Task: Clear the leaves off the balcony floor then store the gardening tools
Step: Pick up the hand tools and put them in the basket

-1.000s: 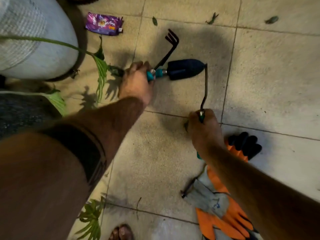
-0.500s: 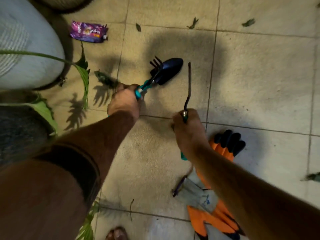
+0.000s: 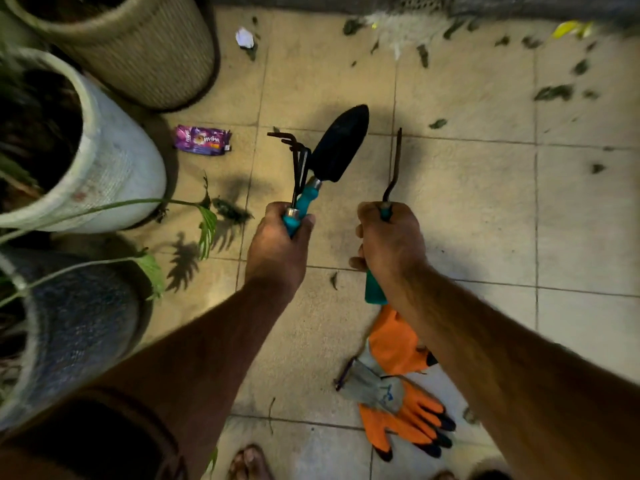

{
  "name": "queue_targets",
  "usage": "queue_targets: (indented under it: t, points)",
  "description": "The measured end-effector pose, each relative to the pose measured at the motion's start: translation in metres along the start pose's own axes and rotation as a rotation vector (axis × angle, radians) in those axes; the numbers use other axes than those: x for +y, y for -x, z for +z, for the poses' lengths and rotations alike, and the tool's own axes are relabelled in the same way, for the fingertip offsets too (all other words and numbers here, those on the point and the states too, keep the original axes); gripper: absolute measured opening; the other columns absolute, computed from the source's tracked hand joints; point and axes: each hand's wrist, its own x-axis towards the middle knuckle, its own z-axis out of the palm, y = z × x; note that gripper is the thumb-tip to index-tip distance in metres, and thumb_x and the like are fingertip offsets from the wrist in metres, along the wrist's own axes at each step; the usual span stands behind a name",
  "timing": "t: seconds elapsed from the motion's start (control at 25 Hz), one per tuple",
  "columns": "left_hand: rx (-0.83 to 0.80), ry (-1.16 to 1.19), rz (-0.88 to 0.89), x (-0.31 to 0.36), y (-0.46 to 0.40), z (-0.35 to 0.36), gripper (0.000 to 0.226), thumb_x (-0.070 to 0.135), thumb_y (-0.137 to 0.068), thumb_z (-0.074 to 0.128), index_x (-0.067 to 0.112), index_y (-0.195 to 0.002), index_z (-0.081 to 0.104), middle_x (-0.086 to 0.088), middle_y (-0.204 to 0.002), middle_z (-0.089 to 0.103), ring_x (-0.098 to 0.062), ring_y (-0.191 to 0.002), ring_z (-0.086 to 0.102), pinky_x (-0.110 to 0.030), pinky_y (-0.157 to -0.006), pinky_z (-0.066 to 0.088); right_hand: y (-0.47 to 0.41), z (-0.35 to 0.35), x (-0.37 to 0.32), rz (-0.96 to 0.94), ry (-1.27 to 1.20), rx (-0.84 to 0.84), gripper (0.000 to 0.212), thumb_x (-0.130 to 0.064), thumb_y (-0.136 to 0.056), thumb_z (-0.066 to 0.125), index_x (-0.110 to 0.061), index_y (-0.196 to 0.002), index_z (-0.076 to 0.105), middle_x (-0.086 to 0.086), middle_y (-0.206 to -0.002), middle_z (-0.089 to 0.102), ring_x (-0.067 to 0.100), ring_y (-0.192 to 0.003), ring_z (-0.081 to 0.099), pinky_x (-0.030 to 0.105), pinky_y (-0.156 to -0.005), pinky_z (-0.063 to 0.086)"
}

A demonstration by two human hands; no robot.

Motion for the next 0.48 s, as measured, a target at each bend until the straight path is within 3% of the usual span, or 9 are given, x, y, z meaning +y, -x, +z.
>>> queue_targets:
  t: [0.24, 0.32, 0.4, 0.48]
  points:
    - [-0.032, -0.060, -0.057, 0.051, 0.041, -0.034, 0.038, 0.057, -0.097, 0.050, 0.026, -0.119, 0.050, 0.006, -0.087, 0.059, -0.009, -0.076, 0.055, -0.026, -0.057, 0.036, 0.040, -0.017, -0.039, -0.019, 0.024, 0.038, 0.026, -0.031, -0.103, 0.054, -0.017, -0.124, 0.055, 0.006, -0.105, 0.065, 0.013, -0.068, 0.058, 0.021, -0.046, 0.048]
    - [-0.019, 0.001, -0.124, 0.067, 0.059, -0.050, 0.040, 0.062, -0.094, 0.052, 0.027, -0.113, 0.050, 0.006, -0.088, 0.060, -0.011, -0.079, 0.059, -0.030, -0.066, 0.048, 0.061, -0.030, -0.056, -0.025, 0.014, 0.040, 0.027, -0.031, -0.102, 0.053, -0.016, -0.124, 0.054, 0.007, -0.105, 0.065, 0.014, -0.069, 0.058, 0.022, -0.047, 0.048]
    - [-0.017, 0.147, -0.192, 0.084, 0.078, -0.068, 0.044, 0.063, -0.090, 0.057, 0.027, -0.114, 0.056, 0.003, -0.093, 0.067, -0.021, -0.087, 0.066, -0.043, -0.082, 0.056, 0.087, -0.044, -0.074, -0.026, -0.019, 0.026, 0.027, -0.031, -0.103, 0.053, -0.015, -0.124, 0.054, 0.005, -0.097, 0.064, 0.014, -0.068, 0.056, 0.025, -0.049, 0.048]
    - [-0.036, 0.218, -0.204, 0.108, 0.099, -0.091, 0.035, 0.059, -0.090, 0.060, 0.030, -0.109, 0.059, 0.005, -0.092, 0.072, -0.022, -0.087, 0.067, -0.043, -0.082, 0.055, 0.119, -0.060, -0.096, -0.029, -0.046, 0.009, 0.026, -0.030, -0.103, 0.052, -0.013, -0.122, 0.055, 0.004, -0.093, 0.063, 0.015, -0.067, 0.055, 0.027, -0.050, 0.048]
